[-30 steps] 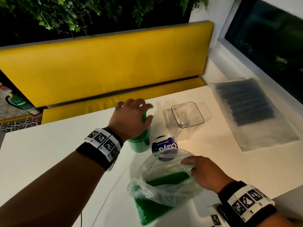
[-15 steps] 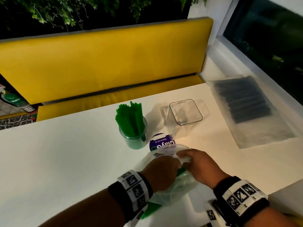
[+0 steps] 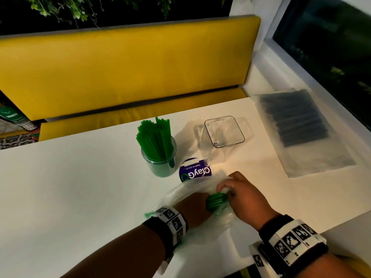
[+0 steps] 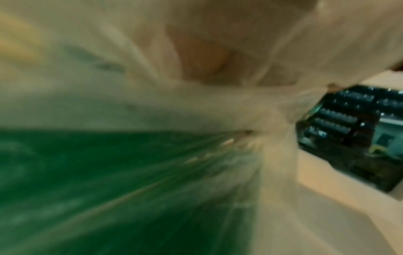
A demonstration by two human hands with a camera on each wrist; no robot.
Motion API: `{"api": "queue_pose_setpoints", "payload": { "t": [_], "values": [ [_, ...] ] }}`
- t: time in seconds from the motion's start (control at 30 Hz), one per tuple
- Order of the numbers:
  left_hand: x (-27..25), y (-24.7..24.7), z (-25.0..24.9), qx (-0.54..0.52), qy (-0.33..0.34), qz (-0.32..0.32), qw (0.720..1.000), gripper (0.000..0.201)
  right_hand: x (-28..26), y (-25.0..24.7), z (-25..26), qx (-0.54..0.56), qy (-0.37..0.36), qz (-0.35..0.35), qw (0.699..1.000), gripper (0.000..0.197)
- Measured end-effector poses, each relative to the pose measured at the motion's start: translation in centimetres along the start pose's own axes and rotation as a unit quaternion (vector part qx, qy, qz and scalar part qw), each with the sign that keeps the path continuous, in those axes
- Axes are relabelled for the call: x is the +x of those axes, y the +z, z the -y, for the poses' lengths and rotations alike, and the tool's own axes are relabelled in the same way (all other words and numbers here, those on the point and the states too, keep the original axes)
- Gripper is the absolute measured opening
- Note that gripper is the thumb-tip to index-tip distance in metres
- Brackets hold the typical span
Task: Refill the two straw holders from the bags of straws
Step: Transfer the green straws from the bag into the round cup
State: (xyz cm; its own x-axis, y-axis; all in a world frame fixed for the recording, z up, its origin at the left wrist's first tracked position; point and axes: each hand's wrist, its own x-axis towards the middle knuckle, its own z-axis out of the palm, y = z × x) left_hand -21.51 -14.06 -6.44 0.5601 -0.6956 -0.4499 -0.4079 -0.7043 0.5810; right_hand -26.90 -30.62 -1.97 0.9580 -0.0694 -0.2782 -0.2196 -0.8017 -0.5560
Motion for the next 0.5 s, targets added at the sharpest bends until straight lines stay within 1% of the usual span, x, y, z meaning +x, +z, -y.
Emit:
{"api": "queue_pose_setpoints", "payload": {
  "t": [0.03,0.07,0.13,0.17,0.2,0.27,0.33,0.4,0.43,0.5],
  "values": [
    [0.0,-0.5,0.0,-0.005,0.015,-0.004,1.0,0.016,0.1,-0.1,0.0,-0.015,0.018,-0.009,1.0,0.045],
    [-0.1,-0.9,0.1,0.007,0.026,-0.012,1.0,0.016,0.2,-0.3,0.2,-0.03,0.03,-0.016,0.999,0.045],
    [-0.2,-1.4,0.6,0.03,0.019,-0.023,0.999,0.017,0.4,-0.3,0.6,-0.042,0.046,-0.012,0.998,0.045],
    [-0.2,-1.6,0.5,0.033,0.013,-0.02,0.999,0.018,0.5,-0.3,0.8,-0.028,0.052,-0.004,0.998,0.047],
    [-0.3,-1.9,0.2,0.044,0.01,-0.016,0.999,0.022,0.7,-0.3,1.1,-0.003,0.051,0.006,0.999,0.049],
    [-0.4,-2.4,-0.9,0.094,0.016,-0.021,0.995,0.038,0.9,-0.2,1.7,0.039,0.034,0.023,0.998,0.054],
    [-0.4,-2.7,-1.7,0.116,0.012,-0.033,0.993,0.046,1.1,-0.2,2.1,0.065,0.016,0.022,0.998,0.056],
    [-0.4,-2.6,-1.7,0.098,-0.008,-0.029,0.995,0.043,1.2,-0.2,2.1,0.068,0.009,0.009,0.998,0.057],
    [-0.5,-2.6,-1.5,0.083,-0.016,-0.023,0.996,0.038,1.2,-0.2,1.8,0.064,0.011,0.007,0.998,0.058],
    [-1.0,-3.1,-1.1,0.05,-0.009,-0.012,0.999,0.026,1.2,-0.1,1.1,0.056,0.024,0.007,0.998,0.058]
  ]
}}
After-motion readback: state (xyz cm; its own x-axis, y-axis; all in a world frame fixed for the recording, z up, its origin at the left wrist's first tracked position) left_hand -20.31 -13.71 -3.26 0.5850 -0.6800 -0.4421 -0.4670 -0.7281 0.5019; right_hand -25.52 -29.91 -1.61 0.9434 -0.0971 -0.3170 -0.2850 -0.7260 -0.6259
